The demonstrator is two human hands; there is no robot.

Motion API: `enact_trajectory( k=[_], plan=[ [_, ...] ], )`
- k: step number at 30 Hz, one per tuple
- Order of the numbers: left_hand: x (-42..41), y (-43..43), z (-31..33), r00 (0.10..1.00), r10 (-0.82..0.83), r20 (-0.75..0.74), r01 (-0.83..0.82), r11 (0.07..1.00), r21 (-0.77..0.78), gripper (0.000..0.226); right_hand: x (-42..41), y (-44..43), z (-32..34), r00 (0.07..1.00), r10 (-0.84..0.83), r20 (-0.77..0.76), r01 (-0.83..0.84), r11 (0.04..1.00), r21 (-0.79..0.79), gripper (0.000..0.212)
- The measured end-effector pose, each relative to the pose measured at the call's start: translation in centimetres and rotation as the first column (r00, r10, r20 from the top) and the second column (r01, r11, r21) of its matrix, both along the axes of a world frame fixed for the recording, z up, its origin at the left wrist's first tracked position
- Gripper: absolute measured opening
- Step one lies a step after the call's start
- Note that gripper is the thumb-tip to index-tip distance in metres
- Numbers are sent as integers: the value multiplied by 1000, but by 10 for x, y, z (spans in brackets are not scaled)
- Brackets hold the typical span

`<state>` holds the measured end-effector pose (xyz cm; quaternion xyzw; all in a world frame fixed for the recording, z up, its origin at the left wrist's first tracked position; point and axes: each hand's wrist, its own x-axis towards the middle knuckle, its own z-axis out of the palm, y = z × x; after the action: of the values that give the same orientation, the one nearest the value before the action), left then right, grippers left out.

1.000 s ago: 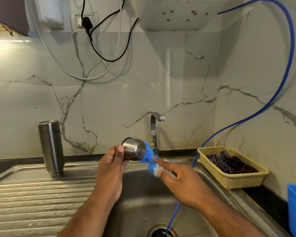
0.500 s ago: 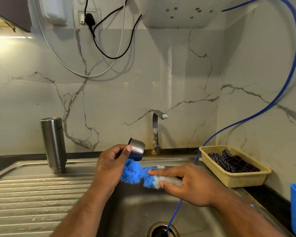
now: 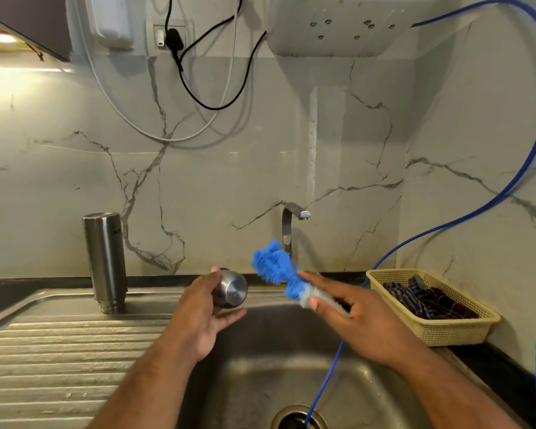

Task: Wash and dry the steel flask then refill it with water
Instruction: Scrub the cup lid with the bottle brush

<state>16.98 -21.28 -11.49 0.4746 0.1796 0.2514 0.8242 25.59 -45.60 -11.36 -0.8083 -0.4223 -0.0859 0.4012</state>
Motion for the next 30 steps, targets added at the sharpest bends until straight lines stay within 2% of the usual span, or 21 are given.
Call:
enact_trajectory(
  k=[3, 5, 6, 8, 9, 10, 14, 15, 18, 20, 22, 25, 28, 30],
  plan=[
    [0, -3, -3, 994, -107, -12, 107, 994, 25, 35, 0, 7, -11, 998, -62, 25, 64, 992, -105, 62],
    [0, 0, -10, 992, -117, -48, 124, 971, 205, 43, 3, 7, -11, 993, -116, 39, 119, 989, -93, 70],
    [-1, 1, -12, 992, -88, -88, 114, 924, 365, 45, 5, 7, -11, 989, -145, 41, 148, 986, -81, 71],
    [-2, 2, -16, 985, 14, -171, 108, 724, 681, 51, 9, 6, -11, 980, -190, 62, 194, 978, -79, 70],
    [-2, 2, -17, 981, 59, -185, 109, 623, 775, 56, 10, 5, -11, 977, -198, 80, 205, 975, -82, 71],
    [-3, 1, -18, 980, 73, -184, 111, 562, 819, 61, 9, 5, -11, 976, -198, 94, 206, 975, -85, 71],
    [2, 4, -22, 985, 80, -150, 103, 424, 900, 81, 7, 5, -12, 973, -133, 187, 160, 977, -138, 67],
    [2, 5, -21, 988, 74, -139, 93, 438, 894, 83, 8, 5, -12, 971, -117, 210, 151, 976, -157, 67],
    [0, 12, -19, 993, -37, -112, 110, 641, 759, 84, 11, 2, -11, 975, -106, 197, 141, 974, -177, 67],
    [0, 12, -18, 988, -144, -46, 141, 773, 619, 66, 11, 0, -10, 976, -92, 195, 131, 971, -199, 67],
    [1, 9, -17, 975, -222, 22, 180, 842, 509, 44, 10, -2, -10, 980, -50, 192, 93, 970, -225, 68],
    [-1, 3, -16, 972, -235, 31, 177, 805, 566, 29, 9, -2, -11, 985, -4, 175, 40, 978, -205, 70],
    [-3, 1, -17, 980, -198, 6, 140, 715, 685, 32, 8, 0, -12, 995, -13, 99, 26, 991, -135, 74],
    [-3, -2, -17, 984, -178, -24, 142, 689, 711, 38, 7, 2, -14, 989, -48, 141, 70, 985, -159, 74]
  ],
)
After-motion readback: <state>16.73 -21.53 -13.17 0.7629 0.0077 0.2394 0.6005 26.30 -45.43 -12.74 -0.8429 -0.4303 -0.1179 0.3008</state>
